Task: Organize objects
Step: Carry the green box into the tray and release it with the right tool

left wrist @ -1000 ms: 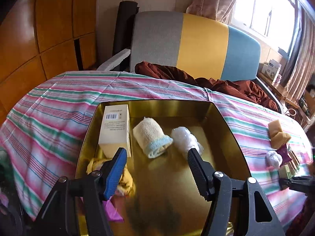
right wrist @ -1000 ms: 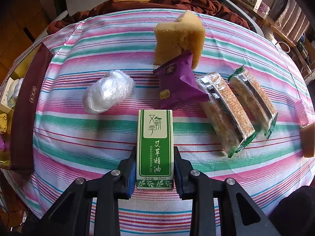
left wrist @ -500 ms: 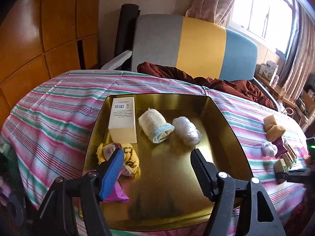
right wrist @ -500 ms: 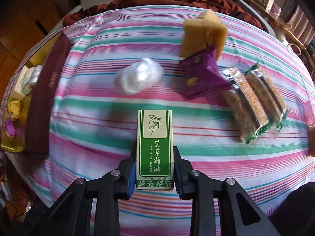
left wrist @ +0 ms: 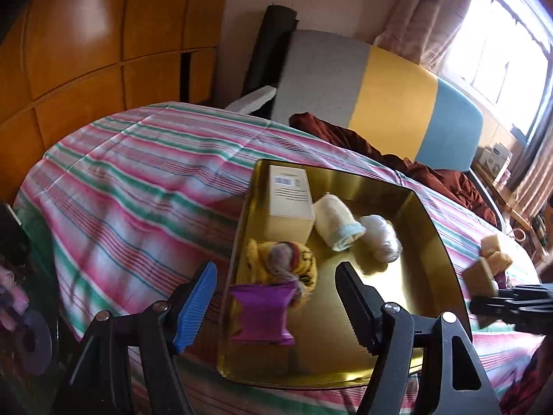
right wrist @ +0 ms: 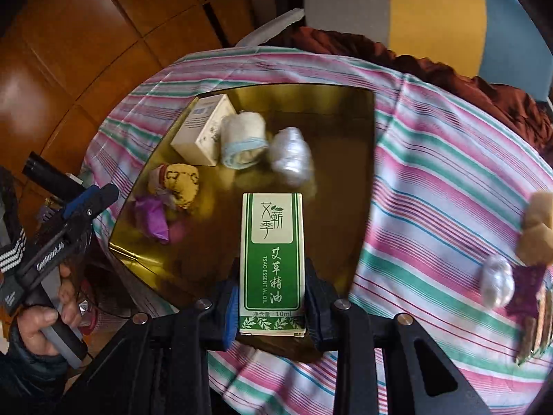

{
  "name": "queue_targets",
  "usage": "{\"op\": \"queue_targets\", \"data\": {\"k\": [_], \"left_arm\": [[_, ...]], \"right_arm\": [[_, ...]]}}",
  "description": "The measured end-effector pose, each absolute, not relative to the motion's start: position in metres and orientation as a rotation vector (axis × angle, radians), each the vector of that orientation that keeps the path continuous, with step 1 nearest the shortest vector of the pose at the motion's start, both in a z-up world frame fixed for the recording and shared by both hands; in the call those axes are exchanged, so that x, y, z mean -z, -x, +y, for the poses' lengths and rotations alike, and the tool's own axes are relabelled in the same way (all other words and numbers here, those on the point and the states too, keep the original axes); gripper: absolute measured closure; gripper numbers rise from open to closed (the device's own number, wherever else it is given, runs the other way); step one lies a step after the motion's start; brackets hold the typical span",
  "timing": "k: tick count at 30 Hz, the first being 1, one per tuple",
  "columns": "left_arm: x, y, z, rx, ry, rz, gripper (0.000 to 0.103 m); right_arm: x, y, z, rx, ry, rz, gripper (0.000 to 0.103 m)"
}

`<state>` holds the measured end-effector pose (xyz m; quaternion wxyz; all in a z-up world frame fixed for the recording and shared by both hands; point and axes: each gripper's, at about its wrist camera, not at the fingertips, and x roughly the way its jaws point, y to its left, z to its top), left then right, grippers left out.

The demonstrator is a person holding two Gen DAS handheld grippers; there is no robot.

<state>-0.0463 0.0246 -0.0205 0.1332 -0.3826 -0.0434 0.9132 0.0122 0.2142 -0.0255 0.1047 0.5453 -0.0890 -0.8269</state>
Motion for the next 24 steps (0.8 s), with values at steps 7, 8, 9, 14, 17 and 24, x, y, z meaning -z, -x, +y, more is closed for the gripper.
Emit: {"op": "queue_targets", "data": {"k": [7,8,9,14,17,24], "left_arm": [[0.032,0.048,-0.006,-2.65,1.204,-0.176,0.025],[0.034,0.048,-0.009,-2.655,1.217,-0.18,0.022],[0.036,0.048,-0.012,-2.666,1.226,-0.177,0.02],[0.039,0.047,-0.023,-2.717,1.232,-0.164,0.004],[0.039,0.047,-0.02,-2.725,1.224,-0.154,0.0],[0.033,0.039,0.006,-2.684,1.176,-0.055,0.0]], "right_arm": [[0.061,0.039,0.153,2.341,-1.615,-0.351,0.041],[0.062,0.041,0.149,2.337,-1.611,-0.356,0.027],[0.063,0.041,0.147,2.34,-1.604,-0.354,0.024],[0.059,0.025,0.151,2.4,-1.586,-0.264,0.019],[0.051,0.012,0.161,2.46,-1.562,-0.209,0.018],[0.026,-0.02,0.196,2.619,-1.465,-0.159,0.018]]}}
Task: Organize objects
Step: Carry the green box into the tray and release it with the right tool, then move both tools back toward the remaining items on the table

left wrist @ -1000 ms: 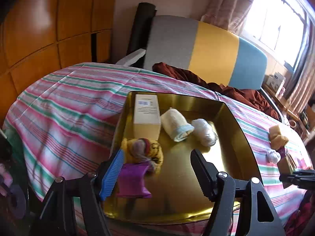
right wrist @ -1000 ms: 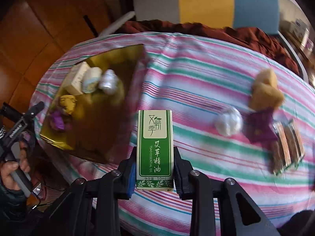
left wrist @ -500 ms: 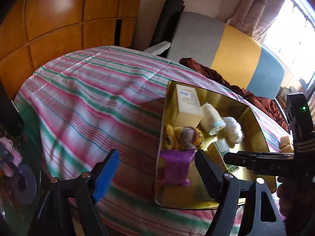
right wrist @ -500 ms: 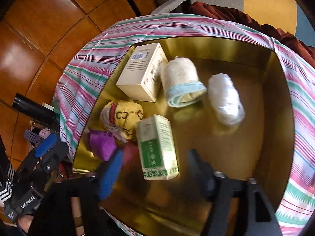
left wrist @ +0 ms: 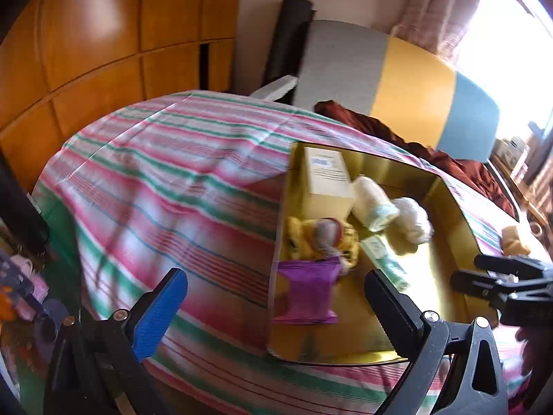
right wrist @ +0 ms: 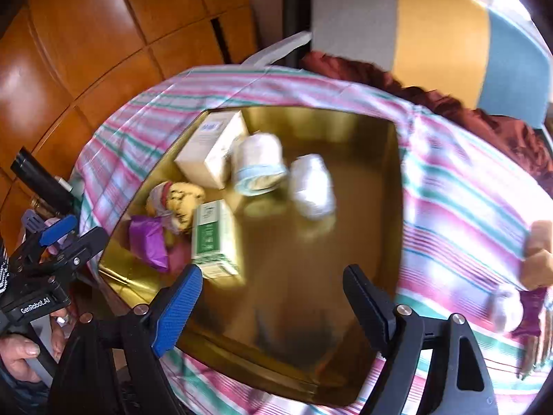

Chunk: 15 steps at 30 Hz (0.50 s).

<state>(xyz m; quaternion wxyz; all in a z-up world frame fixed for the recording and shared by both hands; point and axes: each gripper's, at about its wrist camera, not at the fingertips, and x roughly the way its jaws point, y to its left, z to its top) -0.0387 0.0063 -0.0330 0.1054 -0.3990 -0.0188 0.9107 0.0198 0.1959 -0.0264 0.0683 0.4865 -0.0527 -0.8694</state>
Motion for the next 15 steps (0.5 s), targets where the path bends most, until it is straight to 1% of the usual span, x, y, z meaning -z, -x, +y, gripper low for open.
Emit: {"op": "queue_targets", "data": {"k": [8,15], "left_arm": [[0.022,0.029,0.041,-2.626,1.115,0.041,0.0],[0.012,0.02,0.071,-2.583,1.063,0.12,0.0]], "right_arm": [[0.019,-0.043,0.26,2.748,-1.492,-0.255,0.018],[0.017,-0.073,0.336,2.904,-1.555,-0.338,0.018]]}}
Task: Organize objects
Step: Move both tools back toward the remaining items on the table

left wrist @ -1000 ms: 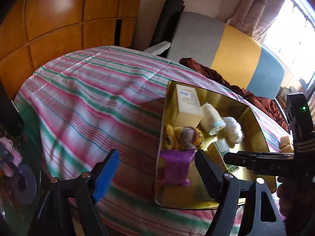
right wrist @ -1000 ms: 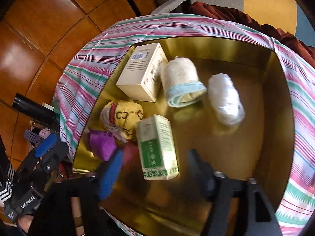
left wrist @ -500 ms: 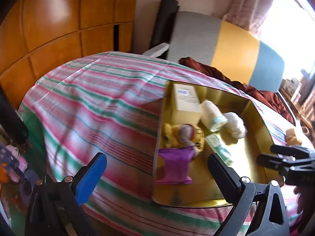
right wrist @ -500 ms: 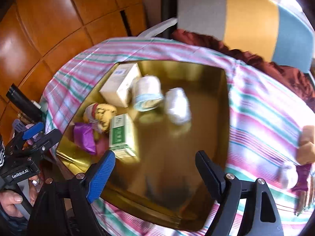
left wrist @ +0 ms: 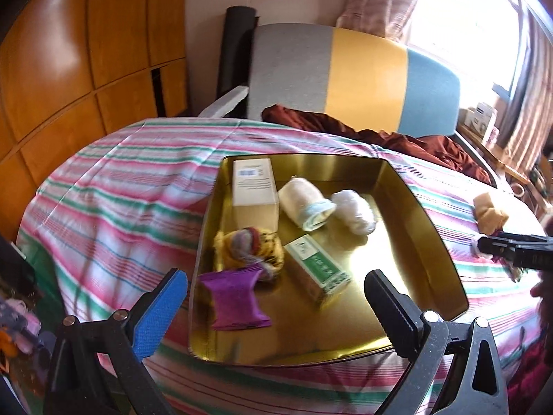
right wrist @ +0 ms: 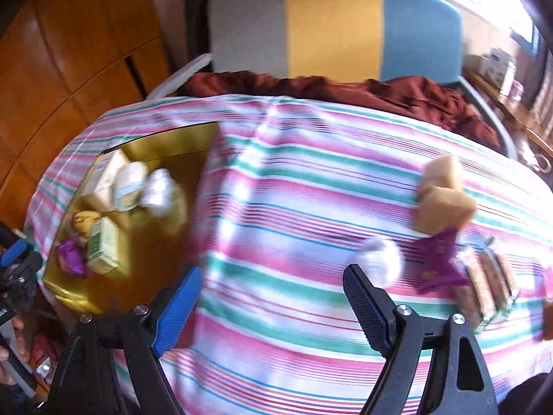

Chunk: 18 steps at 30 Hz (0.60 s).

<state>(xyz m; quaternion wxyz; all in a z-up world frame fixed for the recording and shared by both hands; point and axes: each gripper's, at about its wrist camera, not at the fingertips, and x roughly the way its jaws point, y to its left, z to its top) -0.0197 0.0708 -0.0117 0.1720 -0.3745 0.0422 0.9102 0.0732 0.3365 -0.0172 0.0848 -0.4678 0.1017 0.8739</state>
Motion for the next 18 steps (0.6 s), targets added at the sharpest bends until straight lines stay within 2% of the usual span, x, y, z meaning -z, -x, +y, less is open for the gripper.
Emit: {"op": "queue_targets", "data": {"k": [9,12,16,18], "left_arm": [[-0.001,0.008,0.125,-2.458,0.99,0.199,0.0],[-0.006,0.002,0.15,-2.394,0.969,0.209,0.0],[-0.006,-0.005,0.194,-2.275,0.976,0.245,0.0],[-0.007,-0.012,0.216,-2.229,0.963,0.256,0.0]], "right_arm": [[0.007,-0.13,0.475,-2.289,1.101,0.488,0.018],[0.018,-0.158,0.512,-2.172,0.998,0.632,0.018],[0.039,-0.189,0.549,-2.048,0.924,0.975,0.018],[0.04,-0.197,0.555,-2.023,0.892,1.02,0.018]]}}
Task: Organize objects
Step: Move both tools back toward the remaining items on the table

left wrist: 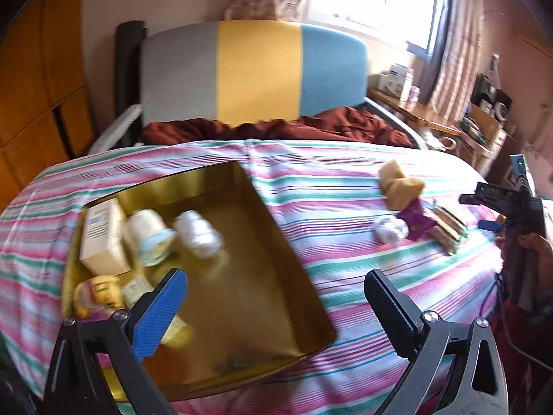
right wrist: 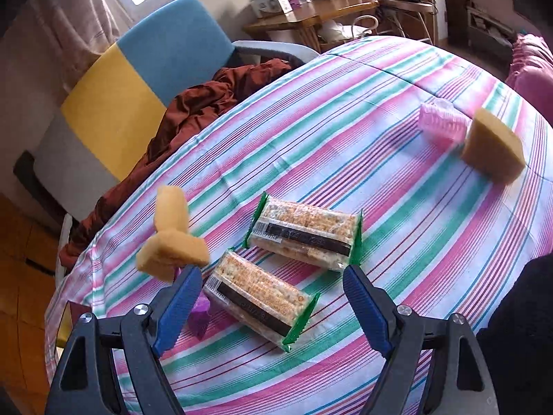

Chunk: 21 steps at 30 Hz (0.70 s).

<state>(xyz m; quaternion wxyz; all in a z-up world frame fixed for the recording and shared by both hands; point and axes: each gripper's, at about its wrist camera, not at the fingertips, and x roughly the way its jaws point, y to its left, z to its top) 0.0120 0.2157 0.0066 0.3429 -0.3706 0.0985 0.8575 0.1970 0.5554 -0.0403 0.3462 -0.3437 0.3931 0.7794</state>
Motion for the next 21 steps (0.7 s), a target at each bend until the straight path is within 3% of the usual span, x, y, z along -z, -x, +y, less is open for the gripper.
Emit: {"op": "queue_targets", "data": {"k": [4,21], "left_arm": [[-0.002,-0.017,0.264,-2.146,0.982,0.275,0.0],[0.059,0.016,0.401,-1.978,1.238,0.219,0.0]], "right_arm": [[0.044,-0.202,0.559,-2.022,0.882,1.107,0.018],[0.043,-0.189,0.552,-2.113,0.928,1.09,0.018]]}}
